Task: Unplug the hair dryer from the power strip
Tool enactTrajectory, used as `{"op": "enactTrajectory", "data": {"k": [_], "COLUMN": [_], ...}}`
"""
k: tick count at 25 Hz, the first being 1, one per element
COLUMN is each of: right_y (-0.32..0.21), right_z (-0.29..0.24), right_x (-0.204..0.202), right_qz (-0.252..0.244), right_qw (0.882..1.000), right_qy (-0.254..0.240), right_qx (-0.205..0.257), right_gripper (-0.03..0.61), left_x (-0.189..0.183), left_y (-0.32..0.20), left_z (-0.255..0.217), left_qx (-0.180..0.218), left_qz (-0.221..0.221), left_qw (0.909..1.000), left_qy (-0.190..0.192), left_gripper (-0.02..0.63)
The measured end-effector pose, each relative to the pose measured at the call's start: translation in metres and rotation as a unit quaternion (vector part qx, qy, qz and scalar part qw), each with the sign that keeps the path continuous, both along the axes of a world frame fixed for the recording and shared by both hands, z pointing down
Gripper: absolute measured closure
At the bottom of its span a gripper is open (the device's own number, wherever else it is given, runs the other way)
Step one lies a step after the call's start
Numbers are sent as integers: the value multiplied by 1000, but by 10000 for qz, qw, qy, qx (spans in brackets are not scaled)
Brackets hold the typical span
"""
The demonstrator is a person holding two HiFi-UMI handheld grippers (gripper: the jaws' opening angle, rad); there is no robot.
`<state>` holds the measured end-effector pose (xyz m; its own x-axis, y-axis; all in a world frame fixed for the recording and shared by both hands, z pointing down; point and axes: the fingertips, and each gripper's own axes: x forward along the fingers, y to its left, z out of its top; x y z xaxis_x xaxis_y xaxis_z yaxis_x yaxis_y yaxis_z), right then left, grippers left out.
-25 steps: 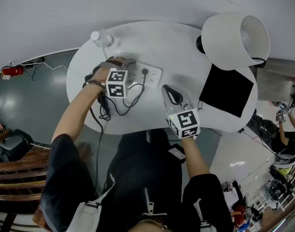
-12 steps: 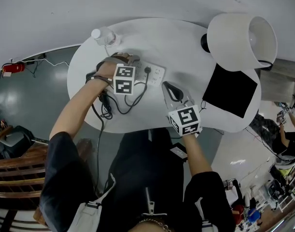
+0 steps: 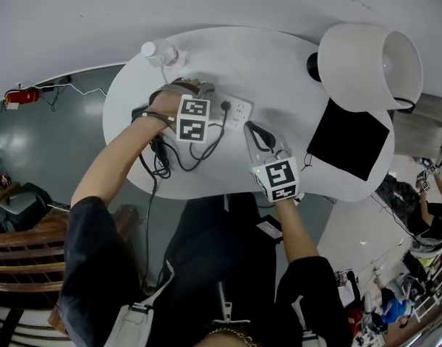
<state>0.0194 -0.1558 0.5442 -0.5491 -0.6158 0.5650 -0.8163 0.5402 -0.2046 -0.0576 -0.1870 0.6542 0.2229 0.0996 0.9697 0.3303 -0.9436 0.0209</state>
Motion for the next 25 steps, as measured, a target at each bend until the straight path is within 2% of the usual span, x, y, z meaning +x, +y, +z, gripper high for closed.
{"op": "enactTrajectory", "data": {"k": [7,19,25], "right_y": [-6,-16,-25], "right_z": [19,47,53], "right_x": [-19,-39,-53], "right_qz": [-357,-810,-955], "right_qw": [9992,9948,9932], "right_qy": [171,567,568], "right_qx": [101,235,358], "right_gripper": [570,456,445], "left_x": [0,1,0], "left_y": [0,1,1], "left_z": [1,1,2], "left_qx": [-24,-39,-18], "left_qz": [10,34,45], "left_qw": [10000,10000,10000], "left_qy": [16,-7,-45], "left_gripper": [224,224,224]}}
